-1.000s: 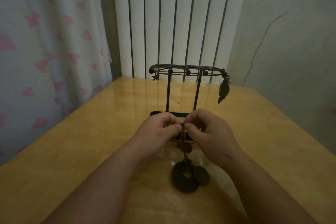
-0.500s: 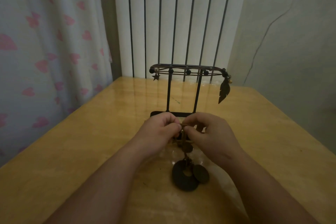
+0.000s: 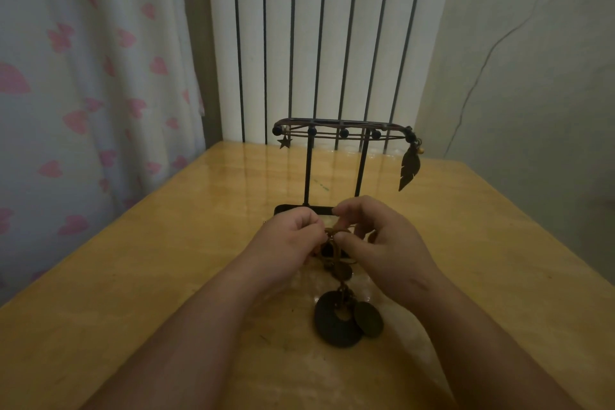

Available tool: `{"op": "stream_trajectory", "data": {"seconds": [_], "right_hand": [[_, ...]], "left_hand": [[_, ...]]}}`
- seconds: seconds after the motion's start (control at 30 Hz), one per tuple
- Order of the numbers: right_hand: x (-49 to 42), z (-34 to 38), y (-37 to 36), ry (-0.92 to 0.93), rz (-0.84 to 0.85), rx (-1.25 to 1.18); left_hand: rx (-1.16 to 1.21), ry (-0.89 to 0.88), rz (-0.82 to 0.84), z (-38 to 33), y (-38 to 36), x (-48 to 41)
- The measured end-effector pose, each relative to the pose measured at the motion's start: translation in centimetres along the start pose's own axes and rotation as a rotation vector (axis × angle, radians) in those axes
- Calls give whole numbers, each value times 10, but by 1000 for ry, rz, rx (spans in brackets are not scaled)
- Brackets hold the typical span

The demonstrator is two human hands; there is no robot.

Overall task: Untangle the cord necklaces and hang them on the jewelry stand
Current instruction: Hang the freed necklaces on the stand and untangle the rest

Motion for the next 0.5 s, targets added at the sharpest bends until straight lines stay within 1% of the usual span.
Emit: {"op": "stream_trajectory", "data": {"seconds": [0.07,0.1,0.2,0.3,0.4,0.43,0.5], "right_hand": [[0,-1,2,-20,-27,-10],[0,-4,3,-58,-36,-91],[1,-16,1,-235,0,-501],[0,-22,-9,-315,72,-704],[-2,-26,-11,-377,96,-802],[-2,-23,-7,-360,99,-795],[-2,-19,2,-298,104,-674]], "left_hand": [[9,10,-4,1,1,0],[10,19,-7,1,1,0],[13,44,0,2,0,0],[14,53,39,3,-4,1],[16,68,48,4,-3,1],[22,69,47,4,-3,1],[35,73,41,4,-1,1]]}}
Point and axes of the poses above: each hand's wrist, its own x-axis away from the middle knuckle, its own y-axis out of the back of the hand, z = x × y, the point moved 9 cm from there along -x, towards the middle knuckle, and after that the axes turned 2 degrees about x, right-handed, at the moved point
